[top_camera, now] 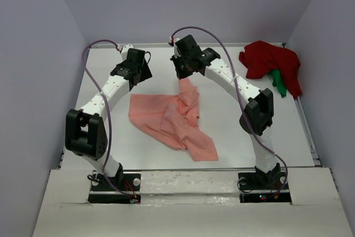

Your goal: Fold and stack the t-shirts

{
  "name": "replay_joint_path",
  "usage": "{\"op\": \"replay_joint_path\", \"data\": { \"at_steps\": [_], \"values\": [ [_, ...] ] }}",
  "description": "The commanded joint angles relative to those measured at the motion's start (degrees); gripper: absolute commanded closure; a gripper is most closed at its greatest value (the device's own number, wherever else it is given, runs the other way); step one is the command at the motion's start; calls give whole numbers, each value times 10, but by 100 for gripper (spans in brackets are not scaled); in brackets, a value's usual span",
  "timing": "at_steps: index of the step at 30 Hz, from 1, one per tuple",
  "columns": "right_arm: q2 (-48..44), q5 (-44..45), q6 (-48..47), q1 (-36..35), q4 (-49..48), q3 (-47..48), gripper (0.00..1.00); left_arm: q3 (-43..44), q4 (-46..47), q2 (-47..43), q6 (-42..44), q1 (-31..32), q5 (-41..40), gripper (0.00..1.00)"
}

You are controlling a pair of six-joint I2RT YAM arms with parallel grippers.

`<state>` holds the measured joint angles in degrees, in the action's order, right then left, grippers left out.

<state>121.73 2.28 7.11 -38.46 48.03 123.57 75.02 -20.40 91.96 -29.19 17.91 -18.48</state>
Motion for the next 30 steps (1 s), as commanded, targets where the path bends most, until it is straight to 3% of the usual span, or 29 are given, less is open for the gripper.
{"op": "replay_joint_path", "data": {
  "at_steps": [1, 16, 19, 23, 30],
  "values": [
    [27, 5, 10, 11, -1, -15, 100, 50, -14, -25, 11, -2, -59, 18],
    [103, 5, 29, 11, -32, -50, 100, 67, -13, -47, 19, -7, -42, 13],
    [93, 82, 70, 11, -23, -79, 100, 58, -9, -49, 20, -7, -34, 12],
    [103, 269, 148, 11, 55, -85, 100, 51, -9, -60, 21, -8, -25, 13],
    [92, 403, 219, 11, 84, -169, 100, 32, -4, -74, 27, -7, -14, 12]
  ]
}}
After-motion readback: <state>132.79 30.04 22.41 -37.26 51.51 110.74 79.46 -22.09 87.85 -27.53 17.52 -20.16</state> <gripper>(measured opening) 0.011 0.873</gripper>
